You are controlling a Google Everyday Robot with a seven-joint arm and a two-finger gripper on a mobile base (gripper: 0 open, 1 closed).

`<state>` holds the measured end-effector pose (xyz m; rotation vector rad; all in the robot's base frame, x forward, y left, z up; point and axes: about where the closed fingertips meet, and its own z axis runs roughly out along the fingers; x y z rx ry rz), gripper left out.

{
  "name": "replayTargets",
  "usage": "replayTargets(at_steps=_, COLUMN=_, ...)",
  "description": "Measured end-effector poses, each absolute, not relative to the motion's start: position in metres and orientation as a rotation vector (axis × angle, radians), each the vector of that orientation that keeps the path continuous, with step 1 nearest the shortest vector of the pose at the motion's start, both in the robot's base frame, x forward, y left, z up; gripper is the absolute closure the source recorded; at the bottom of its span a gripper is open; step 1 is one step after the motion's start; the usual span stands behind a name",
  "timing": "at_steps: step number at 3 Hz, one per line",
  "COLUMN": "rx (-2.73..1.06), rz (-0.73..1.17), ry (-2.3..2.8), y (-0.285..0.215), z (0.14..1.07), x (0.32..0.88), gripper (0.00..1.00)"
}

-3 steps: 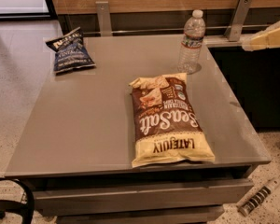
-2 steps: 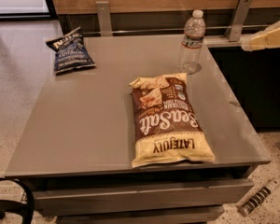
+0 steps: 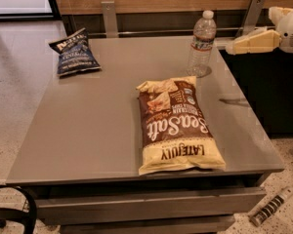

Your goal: Move water bottle near blue chip bag

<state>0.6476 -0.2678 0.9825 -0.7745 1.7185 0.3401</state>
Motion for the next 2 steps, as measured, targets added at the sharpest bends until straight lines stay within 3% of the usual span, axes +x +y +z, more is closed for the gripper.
replayTargets(at_steps=2, rx=-0.672, rz=0.546, ry=1.528, y=-0.213, z=0.963, x=0.674, gripper=0.0)
